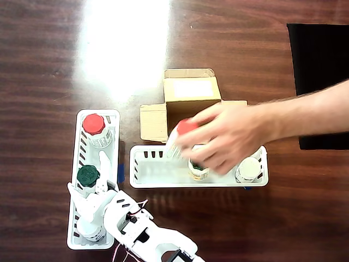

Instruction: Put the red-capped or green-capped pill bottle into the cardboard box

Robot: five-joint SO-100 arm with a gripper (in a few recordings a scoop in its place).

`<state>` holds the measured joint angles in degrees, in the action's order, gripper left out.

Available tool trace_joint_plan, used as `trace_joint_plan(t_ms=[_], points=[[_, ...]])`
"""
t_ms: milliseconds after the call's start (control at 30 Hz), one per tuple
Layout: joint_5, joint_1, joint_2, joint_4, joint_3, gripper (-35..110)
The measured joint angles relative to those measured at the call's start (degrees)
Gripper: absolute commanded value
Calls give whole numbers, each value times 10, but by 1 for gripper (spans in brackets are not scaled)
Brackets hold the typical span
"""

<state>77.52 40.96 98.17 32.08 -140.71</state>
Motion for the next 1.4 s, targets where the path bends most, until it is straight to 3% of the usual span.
trace_joint_plan(t_ms=[100,167,400,500,700,1100,1400], points=[[-6,-8,0,2,-3,94],[-9,-12,2,2,-8,84],[-13,-19,10,2,-14,14],[-23,-13,15,8,-11,-7],[-39,-13,51,-48,-11,4],[-91,-6,256,-481,176,1],[-91,-35,265,-673,377,1]])
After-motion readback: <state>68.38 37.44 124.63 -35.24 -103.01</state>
